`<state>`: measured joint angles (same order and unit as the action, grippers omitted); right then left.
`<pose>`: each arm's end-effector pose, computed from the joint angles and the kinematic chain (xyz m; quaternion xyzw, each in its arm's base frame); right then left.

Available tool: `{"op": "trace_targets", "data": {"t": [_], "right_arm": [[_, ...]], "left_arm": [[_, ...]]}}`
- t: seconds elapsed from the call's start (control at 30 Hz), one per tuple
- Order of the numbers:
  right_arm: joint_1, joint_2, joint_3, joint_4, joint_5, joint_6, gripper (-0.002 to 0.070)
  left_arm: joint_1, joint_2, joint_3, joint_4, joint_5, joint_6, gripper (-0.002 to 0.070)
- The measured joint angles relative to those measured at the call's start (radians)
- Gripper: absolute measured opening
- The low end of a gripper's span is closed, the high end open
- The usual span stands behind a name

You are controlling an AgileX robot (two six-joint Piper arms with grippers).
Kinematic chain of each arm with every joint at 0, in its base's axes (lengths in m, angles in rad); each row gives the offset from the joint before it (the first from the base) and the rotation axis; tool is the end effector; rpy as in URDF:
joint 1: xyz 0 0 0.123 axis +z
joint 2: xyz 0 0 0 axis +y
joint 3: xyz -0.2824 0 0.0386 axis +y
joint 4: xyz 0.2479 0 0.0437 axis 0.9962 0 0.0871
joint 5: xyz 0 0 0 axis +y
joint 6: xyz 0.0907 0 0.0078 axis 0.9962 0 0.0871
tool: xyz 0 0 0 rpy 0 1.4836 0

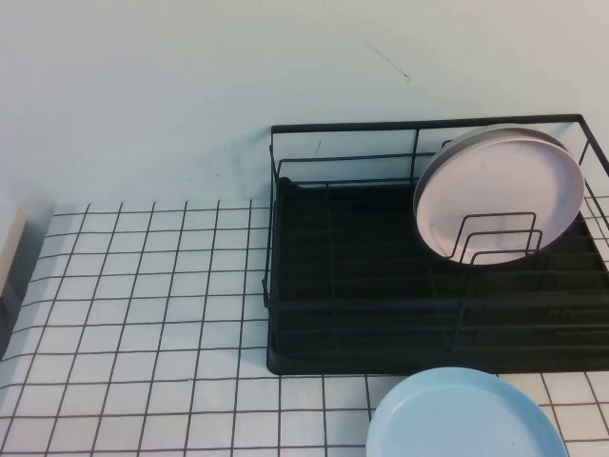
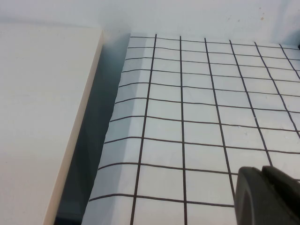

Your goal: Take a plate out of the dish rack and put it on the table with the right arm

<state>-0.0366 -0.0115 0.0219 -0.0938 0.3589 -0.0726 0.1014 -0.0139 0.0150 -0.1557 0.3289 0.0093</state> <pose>0.0528 -0.0049 0.1741 -0.0396 0.7980 -0.0722 0.5970 0.0535 0.0008 0.1794 -0.0786 0.7824 -0.0311 0.6171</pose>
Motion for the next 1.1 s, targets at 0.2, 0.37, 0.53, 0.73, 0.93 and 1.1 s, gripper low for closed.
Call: {"op": "trace_targets", "data": {"t": [0.2,0.37,0.53,0.73,0.93,1.1], "right_arm": [[0.000,0.000,0.000,0.000,0.000,0.000,-0.0002],[0.000,0.000,0.000,0.000,0.000,0.000,-0.0002],[0.000,0.000,0.000,0.000,0.000,0.000,-0.0002],[0.000,0.000,0.000,0.000,0.000,0.000,-0.0002],[0.000,0.000,0.000,0.000,0.000,0.000,-0.0002],[0.000,0.000,0.000,-0.078,0.002,-0.024,-0.0002]], "left_arm": [[0.000,0.000,0.000,0.000,0.000,0.000,-0.0003],[0.000,0.000,0.000,0.000,0.000,0.000,-0.0003],[0.000,0.000,0.000,0.000,0.000,0.000,-0.0003],[0.000,0.000,0.000,0.000,0.000,0.000,-0.0003],[0.000,0.000,0.000,0.000,0.000,0.000,-0.0003],[0.000,0.000,0.000,0.000,0.000,0.000,-0.0003]]}}
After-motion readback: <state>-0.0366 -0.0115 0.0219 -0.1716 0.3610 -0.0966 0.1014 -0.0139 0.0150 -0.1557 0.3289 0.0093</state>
